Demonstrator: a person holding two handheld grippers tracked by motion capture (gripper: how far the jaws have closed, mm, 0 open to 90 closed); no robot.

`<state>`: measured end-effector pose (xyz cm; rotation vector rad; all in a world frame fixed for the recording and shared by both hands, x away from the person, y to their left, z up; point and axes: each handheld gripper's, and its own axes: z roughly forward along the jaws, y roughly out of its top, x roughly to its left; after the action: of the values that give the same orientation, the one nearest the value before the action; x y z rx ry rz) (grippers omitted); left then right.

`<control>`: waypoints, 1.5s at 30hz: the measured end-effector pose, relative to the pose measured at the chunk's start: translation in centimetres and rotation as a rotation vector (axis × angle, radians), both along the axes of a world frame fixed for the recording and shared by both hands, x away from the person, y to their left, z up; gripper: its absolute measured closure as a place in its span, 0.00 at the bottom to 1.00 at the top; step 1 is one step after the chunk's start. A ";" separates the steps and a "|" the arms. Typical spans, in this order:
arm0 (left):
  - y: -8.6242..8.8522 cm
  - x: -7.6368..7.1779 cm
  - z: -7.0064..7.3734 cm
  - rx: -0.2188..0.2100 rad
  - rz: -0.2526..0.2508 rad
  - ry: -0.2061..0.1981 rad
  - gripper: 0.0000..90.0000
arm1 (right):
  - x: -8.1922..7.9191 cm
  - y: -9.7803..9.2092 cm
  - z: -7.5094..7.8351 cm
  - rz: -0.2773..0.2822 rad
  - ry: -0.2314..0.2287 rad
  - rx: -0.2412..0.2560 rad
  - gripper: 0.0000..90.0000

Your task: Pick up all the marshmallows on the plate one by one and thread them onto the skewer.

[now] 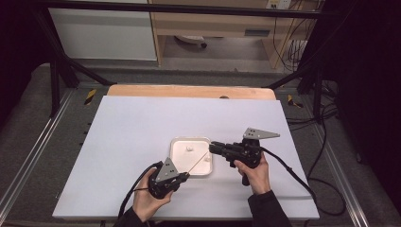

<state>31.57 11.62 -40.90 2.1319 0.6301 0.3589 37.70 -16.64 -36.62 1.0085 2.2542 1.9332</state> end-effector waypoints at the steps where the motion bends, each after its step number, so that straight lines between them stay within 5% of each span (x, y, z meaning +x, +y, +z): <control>1: 0.0 0.0 0.0 -0.001 0.001 -0.001 0.98 | 0.0 0.0 -0.1 0.000 0.000 -0.001 0.87; 21: 0.2 0.0 0.0 0.003 0.007 -0.020 0.98 | 0.0 1.0 -0.8 0.040 0.031 0.007 0.89; 45: 0.4 -0.6 0.2 -0.031 0.029 -0.094 0.99 | -0.4 1.8 -1.1 0.058 0.046 0.104 0.91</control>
<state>30.94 11.99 -40.67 2.0654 0.6091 0.4604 37.28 -14.83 -37.73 1.0200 2.2524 2.0913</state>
